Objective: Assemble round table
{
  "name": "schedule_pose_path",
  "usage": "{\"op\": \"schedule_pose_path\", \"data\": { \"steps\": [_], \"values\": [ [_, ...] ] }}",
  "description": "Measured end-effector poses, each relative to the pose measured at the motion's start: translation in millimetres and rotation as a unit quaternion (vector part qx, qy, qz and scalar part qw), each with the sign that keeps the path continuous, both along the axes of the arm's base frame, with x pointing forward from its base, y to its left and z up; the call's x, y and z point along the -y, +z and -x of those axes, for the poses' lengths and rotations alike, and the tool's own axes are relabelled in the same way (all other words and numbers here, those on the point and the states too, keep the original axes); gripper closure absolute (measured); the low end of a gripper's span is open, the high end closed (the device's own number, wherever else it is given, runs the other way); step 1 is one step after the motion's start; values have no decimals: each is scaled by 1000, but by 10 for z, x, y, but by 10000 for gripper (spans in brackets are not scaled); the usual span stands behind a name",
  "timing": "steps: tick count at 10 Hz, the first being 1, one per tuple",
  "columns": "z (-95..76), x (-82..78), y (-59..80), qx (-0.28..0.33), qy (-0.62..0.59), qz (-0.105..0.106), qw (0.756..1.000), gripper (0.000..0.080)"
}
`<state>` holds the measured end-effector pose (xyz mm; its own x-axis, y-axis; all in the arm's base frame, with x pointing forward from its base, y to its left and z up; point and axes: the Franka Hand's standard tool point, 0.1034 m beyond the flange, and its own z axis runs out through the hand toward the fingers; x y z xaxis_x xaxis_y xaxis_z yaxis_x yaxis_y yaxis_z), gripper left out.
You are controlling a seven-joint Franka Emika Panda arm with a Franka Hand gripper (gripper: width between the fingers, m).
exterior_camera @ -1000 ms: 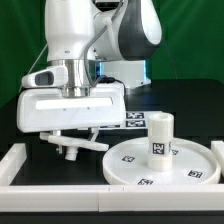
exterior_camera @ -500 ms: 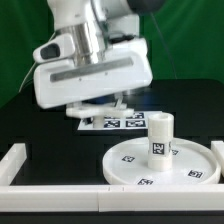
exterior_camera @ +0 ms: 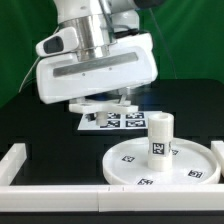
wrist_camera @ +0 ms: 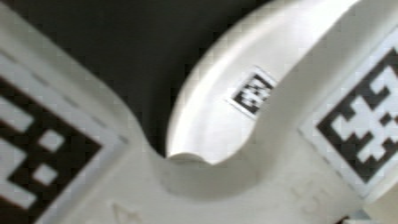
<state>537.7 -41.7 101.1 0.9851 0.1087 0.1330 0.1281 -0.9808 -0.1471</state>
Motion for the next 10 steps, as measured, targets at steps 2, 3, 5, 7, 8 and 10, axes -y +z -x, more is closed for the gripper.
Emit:
{"op": "schedule_pose_path", "data": {
  "steps": [2, 3, 5, 7, 8, 10],
  "values": [
    [-270, -352, 344, -12, -36, -20, 999, 428],
    [-334, -586, 427, -10, -47, -23, 999, 428],
    [-370, -823, 472, -3, -60, -24, 998, 428],
    [-366, -787, 459, -5, -62, -24, 998, 428],
    [-359, -804, 434, -5, -64, -24, 998, 428],
    [-307, -876, 296, -13, -63, -23, 998, 428]
  ]
}}
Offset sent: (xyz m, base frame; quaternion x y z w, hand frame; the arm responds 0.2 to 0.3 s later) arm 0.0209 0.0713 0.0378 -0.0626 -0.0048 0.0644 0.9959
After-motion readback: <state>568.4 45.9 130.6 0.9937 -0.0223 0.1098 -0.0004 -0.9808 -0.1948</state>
